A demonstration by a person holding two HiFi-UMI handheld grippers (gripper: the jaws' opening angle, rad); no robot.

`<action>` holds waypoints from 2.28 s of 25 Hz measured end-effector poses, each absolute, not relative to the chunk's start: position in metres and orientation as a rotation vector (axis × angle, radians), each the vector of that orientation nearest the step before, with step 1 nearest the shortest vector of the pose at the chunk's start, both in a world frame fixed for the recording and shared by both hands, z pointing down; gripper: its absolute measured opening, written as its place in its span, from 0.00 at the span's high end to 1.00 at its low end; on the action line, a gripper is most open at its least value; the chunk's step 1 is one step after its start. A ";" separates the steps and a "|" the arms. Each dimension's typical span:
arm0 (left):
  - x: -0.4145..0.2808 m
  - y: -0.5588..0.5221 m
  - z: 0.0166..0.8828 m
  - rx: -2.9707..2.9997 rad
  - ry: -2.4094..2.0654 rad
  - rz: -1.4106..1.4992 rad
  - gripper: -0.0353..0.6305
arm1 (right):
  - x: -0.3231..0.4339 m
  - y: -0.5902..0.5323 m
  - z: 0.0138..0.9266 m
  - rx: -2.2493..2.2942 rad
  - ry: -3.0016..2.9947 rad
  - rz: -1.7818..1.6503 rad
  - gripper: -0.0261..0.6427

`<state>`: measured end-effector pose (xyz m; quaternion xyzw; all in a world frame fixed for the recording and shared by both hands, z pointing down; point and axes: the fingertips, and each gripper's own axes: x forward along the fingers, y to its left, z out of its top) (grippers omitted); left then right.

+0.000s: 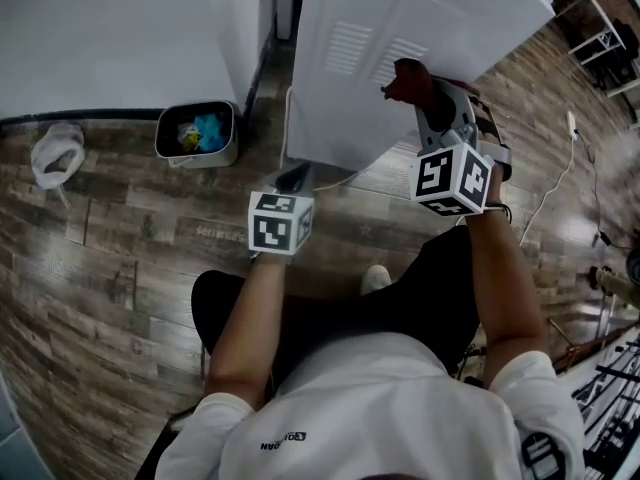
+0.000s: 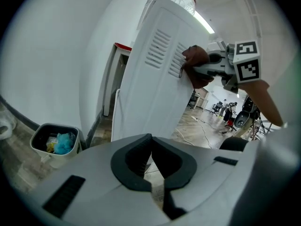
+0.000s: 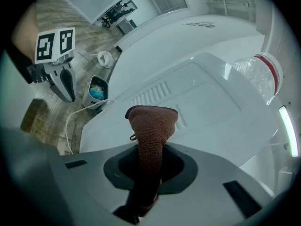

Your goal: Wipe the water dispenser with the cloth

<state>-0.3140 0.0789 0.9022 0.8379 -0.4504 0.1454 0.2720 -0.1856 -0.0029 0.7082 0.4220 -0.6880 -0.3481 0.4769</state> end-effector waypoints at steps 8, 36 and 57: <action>-0.308 0.082 0.915 2.270 -1.181 0.411 0.96 | -0.191 0.000 0.811 0.936 -1.666 -0.746 0.88; -0.312 0.094 0.926 2.277 -1.153 0.417 0.96 | -0.196 0.008 0.981 0.684 -1.576 -0.584 0.88; -0.326 0.088 0.930 2.275 -1.193 0.441 0.96 | -0.267 0.028 0.582 1.036 -1.608 -1.186 0.88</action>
